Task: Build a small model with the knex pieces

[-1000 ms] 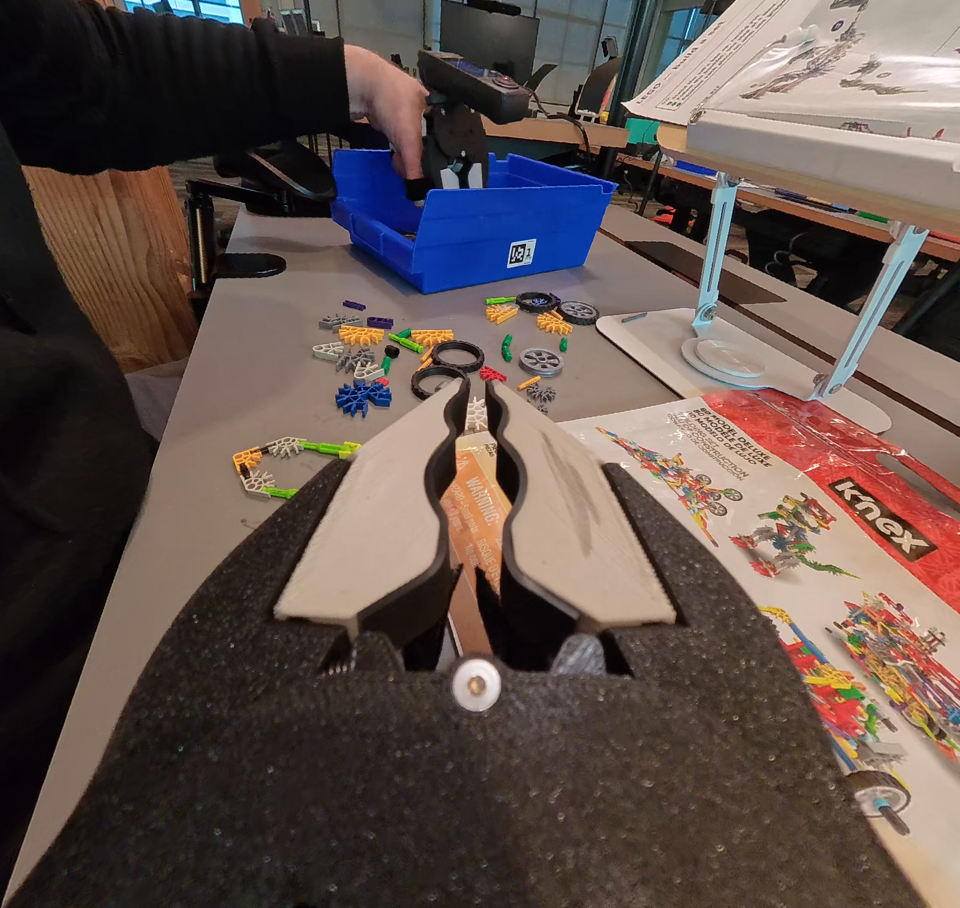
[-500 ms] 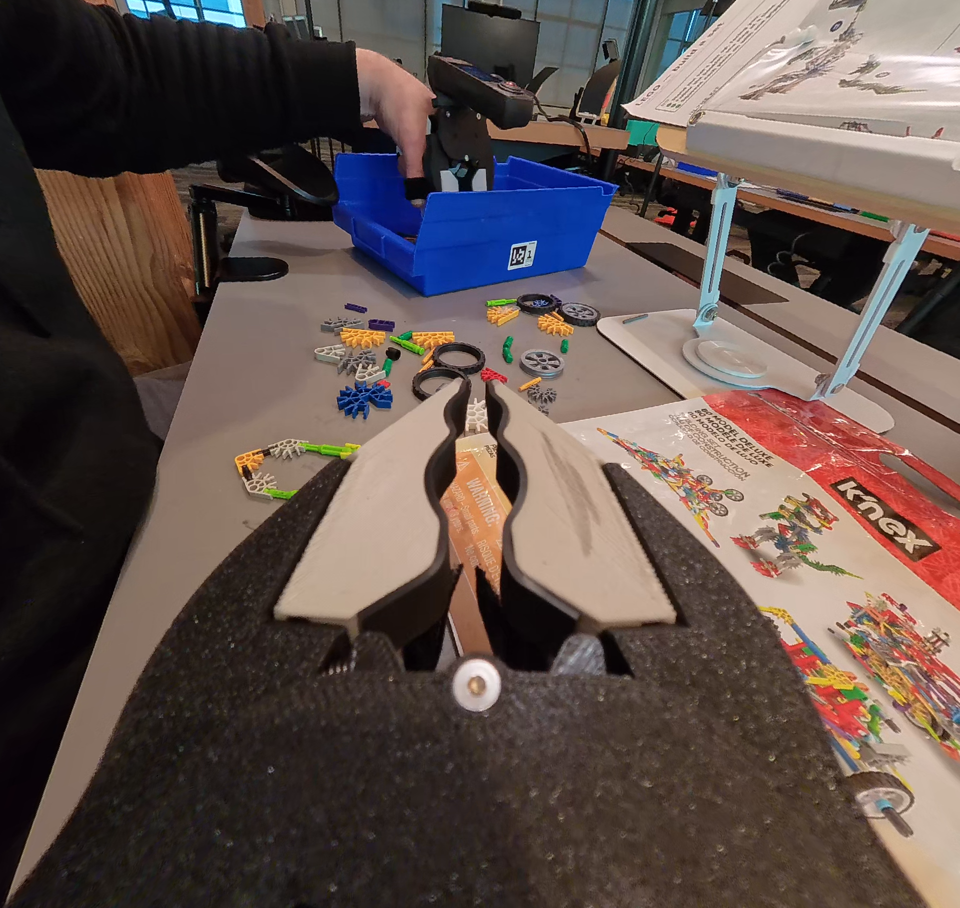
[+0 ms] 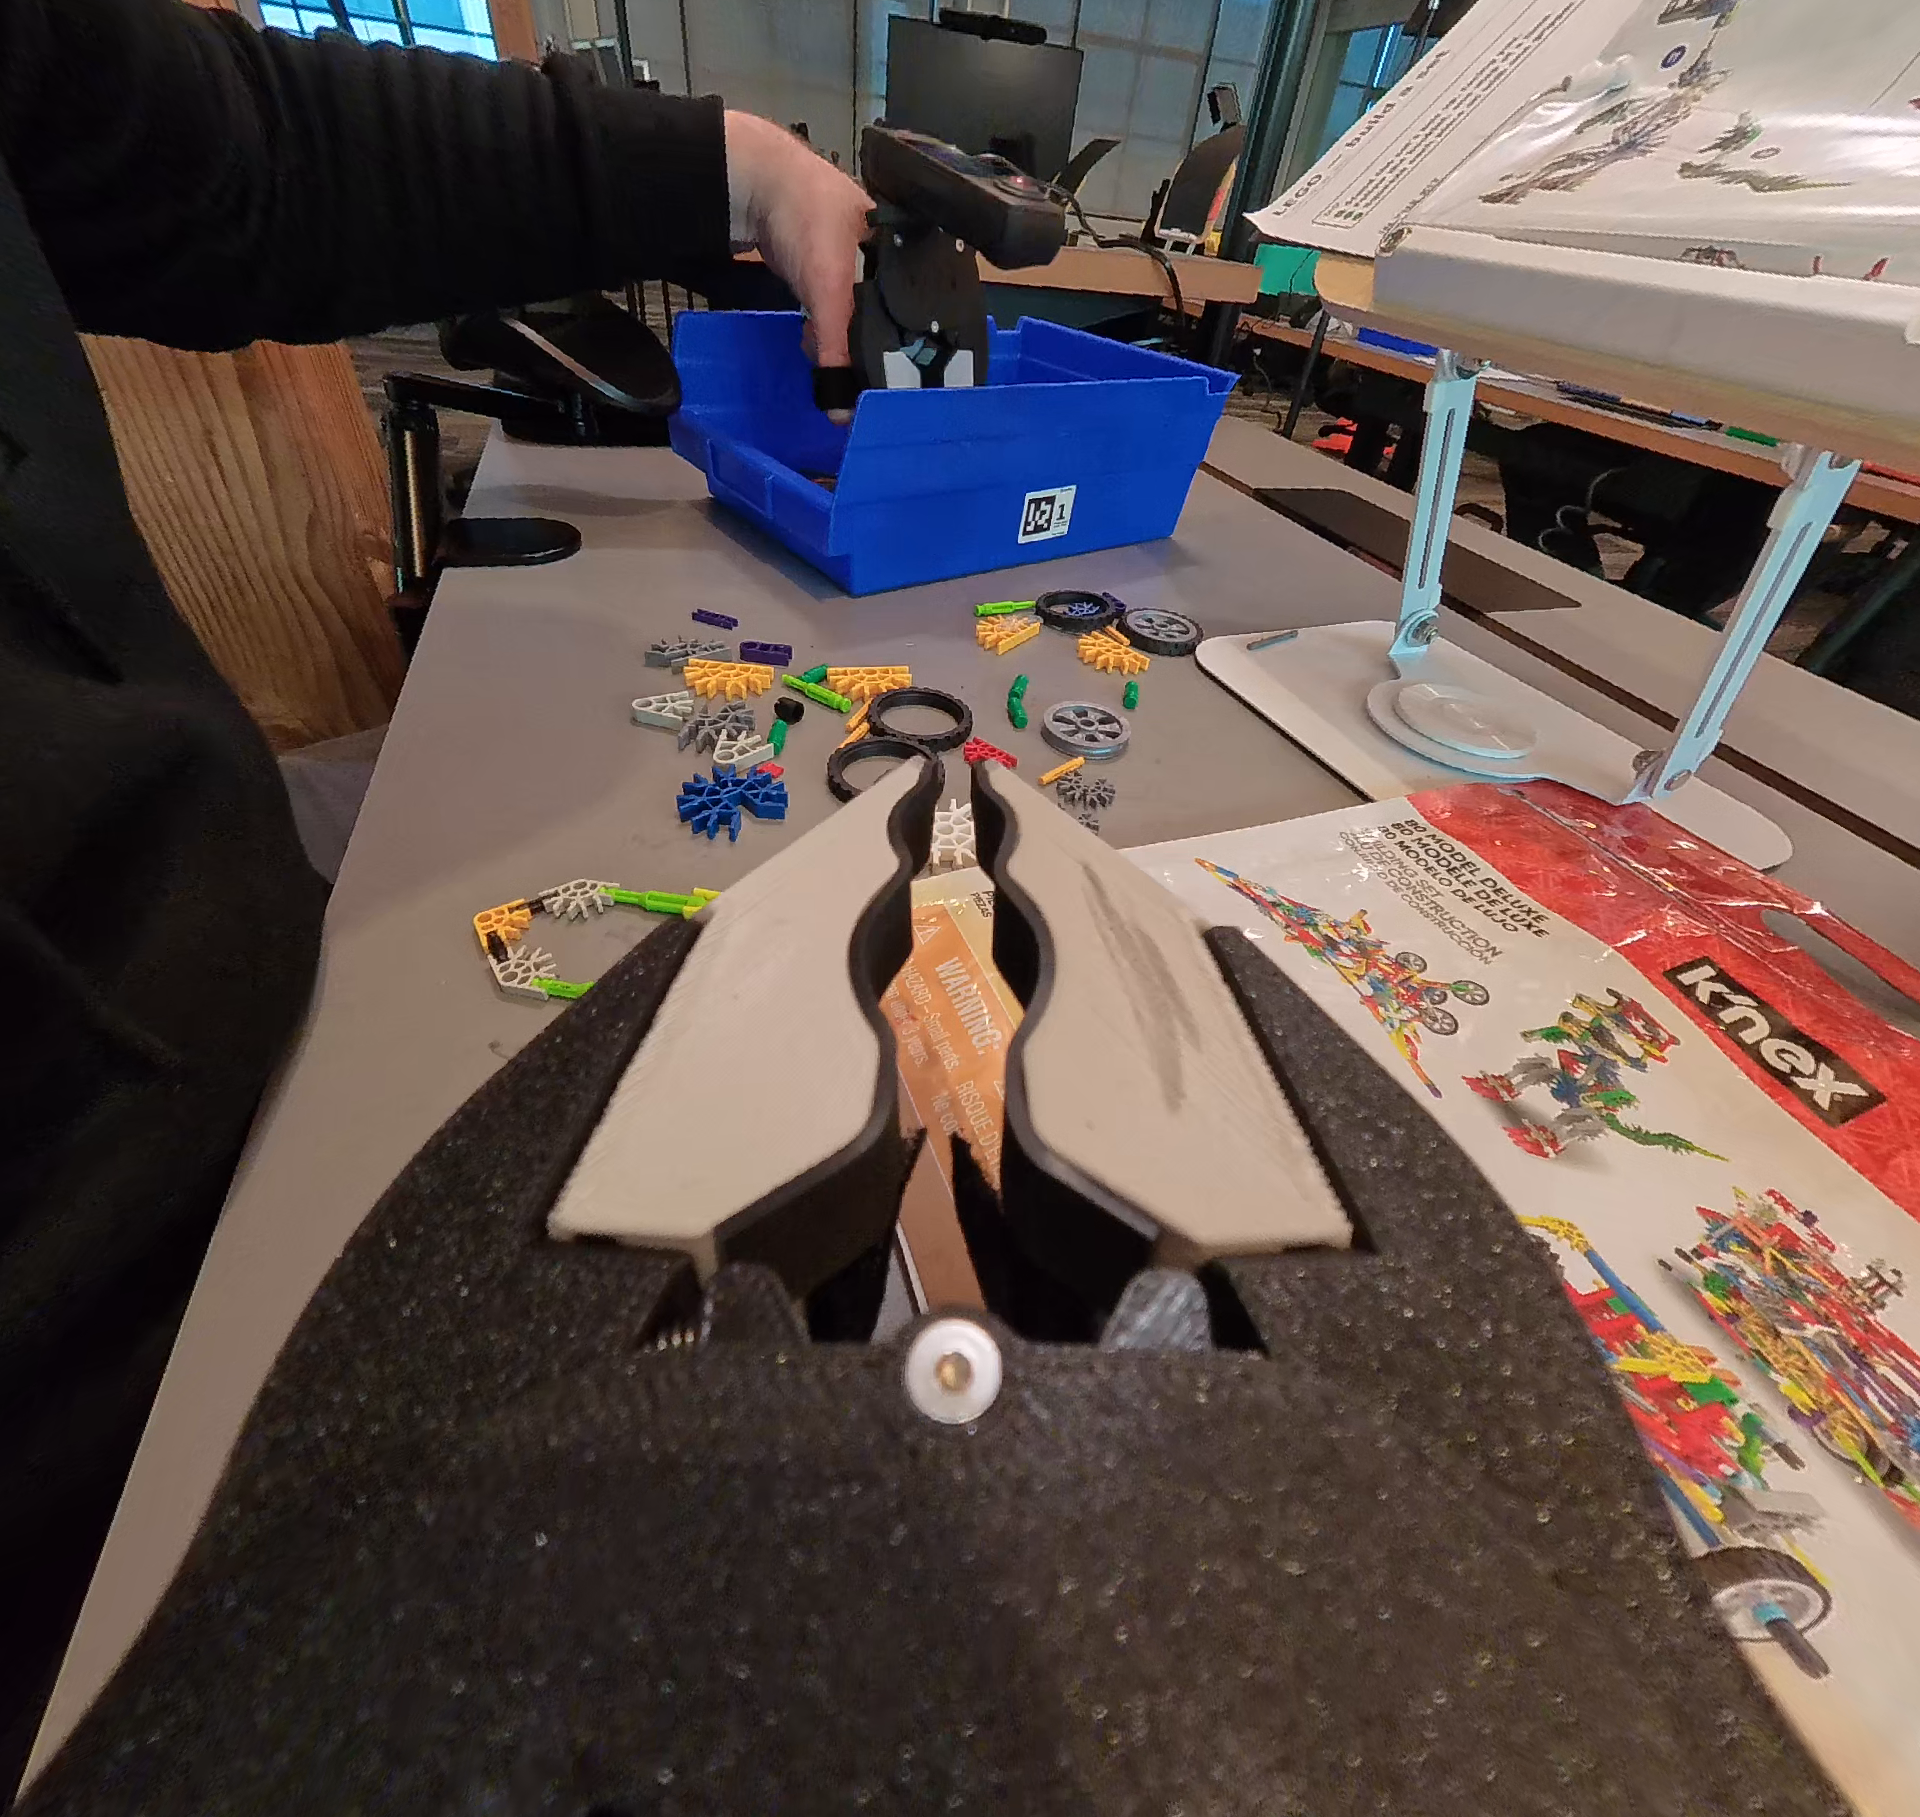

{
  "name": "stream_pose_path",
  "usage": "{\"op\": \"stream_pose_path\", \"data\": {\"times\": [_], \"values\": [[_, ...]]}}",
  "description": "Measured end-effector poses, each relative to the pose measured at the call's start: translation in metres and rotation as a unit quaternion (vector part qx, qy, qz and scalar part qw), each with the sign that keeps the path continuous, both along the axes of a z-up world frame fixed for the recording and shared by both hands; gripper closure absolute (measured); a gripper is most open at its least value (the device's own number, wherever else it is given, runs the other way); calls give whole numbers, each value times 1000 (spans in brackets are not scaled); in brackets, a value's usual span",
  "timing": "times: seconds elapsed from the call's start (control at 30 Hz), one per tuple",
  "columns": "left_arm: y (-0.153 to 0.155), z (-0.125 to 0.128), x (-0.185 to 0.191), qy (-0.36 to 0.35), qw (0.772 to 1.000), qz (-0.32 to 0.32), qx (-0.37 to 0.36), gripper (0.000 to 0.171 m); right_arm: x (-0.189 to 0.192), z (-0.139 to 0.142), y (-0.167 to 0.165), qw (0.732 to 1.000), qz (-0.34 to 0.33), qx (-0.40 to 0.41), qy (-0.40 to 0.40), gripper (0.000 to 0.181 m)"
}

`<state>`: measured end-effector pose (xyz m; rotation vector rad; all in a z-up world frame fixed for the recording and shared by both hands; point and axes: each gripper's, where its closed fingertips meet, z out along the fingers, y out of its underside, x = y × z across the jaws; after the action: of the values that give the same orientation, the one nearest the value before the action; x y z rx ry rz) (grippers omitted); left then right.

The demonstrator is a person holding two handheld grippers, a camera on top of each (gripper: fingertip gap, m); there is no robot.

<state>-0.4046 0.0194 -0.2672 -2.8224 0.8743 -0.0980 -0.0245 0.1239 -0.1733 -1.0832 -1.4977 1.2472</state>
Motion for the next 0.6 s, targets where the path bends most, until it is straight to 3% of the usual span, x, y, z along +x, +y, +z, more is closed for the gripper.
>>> {"op": "stream_pose_path", "data": {"times": [0.4, 0.6], "values": [[7, 4, -8, 14, 999, 3, 36, 163, 0, 0, 0, 1000, 0, 1, 0, 176], [5, 45, 2, 13, 995, 22, 95, 164, 0, 0, -1, 1000, 2, 2, 2, 176]]}}
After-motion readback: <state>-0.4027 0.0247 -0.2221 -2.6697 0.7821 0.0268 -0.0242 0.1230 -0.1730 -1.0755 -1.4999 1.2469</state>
